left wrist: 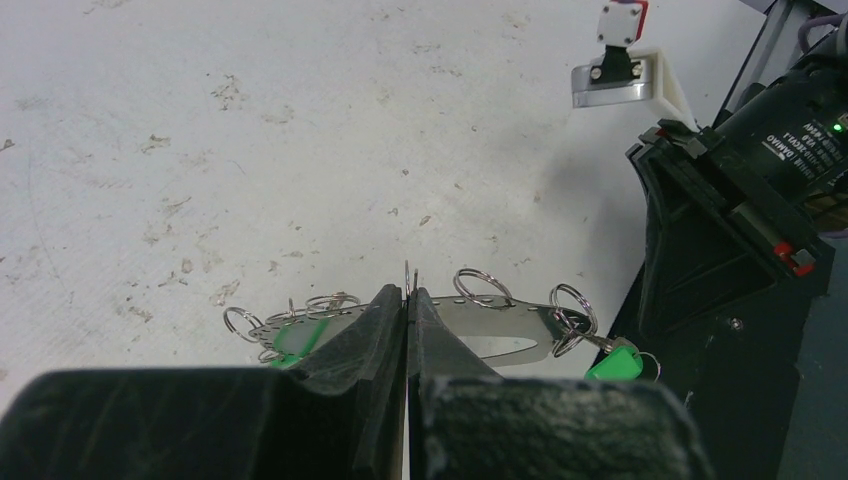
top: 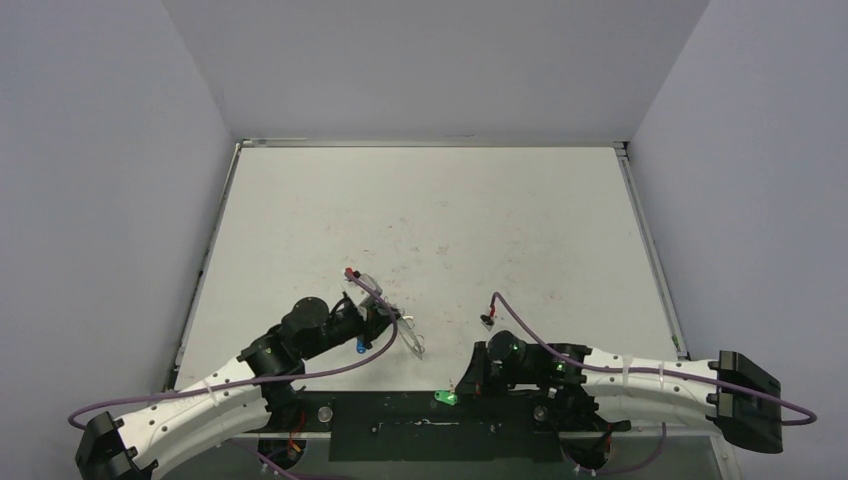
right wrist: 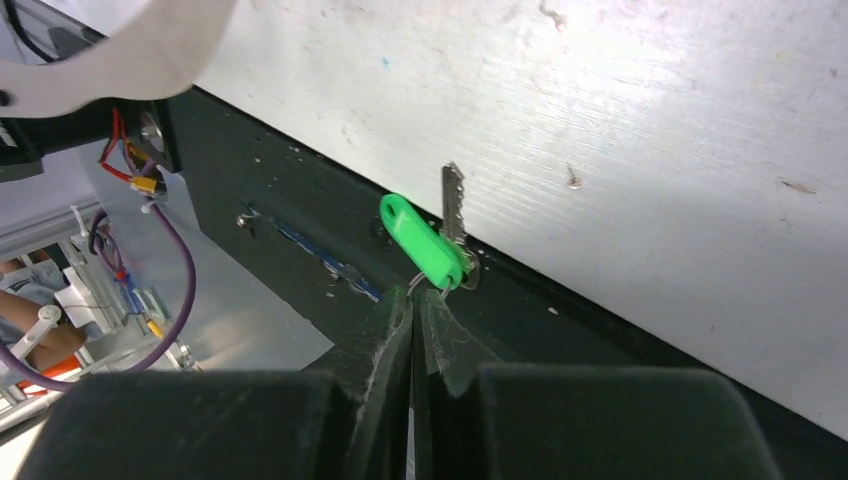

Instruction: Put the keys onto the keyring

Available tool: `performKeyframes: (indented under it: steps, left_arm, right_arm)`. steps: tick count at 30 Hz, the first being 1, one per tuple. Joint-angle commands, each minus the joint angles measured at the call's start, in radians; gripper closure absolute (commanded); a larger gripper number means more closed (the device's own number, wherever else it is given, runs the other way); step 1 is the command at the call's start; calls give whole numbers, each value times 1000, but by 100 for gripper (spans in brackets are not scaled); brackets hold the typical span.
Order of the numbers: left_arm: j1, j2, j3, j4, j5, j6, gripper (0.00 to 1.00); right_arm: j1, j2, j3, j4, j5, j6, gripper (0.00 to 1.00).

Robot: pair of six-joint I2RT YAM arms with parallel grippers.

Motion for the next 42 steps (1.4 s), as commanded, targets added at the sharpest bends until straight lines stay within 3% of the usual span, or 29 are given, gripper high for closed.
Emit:
performKeyframes:
  steps: [1,9,13,19,21,32,42]
  left_arm:
    - [4,-33,30,2,10,20,100]
    - [4,-50,43,-32,14,32,100]
    - [4,-51,44,-41,17,35,100]
    - [4,-49,32,-26,14,31,100]
    - [3,-49,31,-26,14,31,100]
    - [3,-49,30,-23,25,25,100]
    - [4,-41,21,-9,28,24,100]
  right_arm:
    - [-9,-39,85,-77,68,-57,100]
    - [-172,54,195,-159,-39,-258,100]
    - [-180,93,213,-176,-77,-289,100]
    - [-147,111,176,-133,-117,-247,67]
    - [-105,124,180,-132,-103,-232,61]
    - [-10,181,166,-144,-28,-161,59]
    - [12,268,130,-15,-70,-112,63]
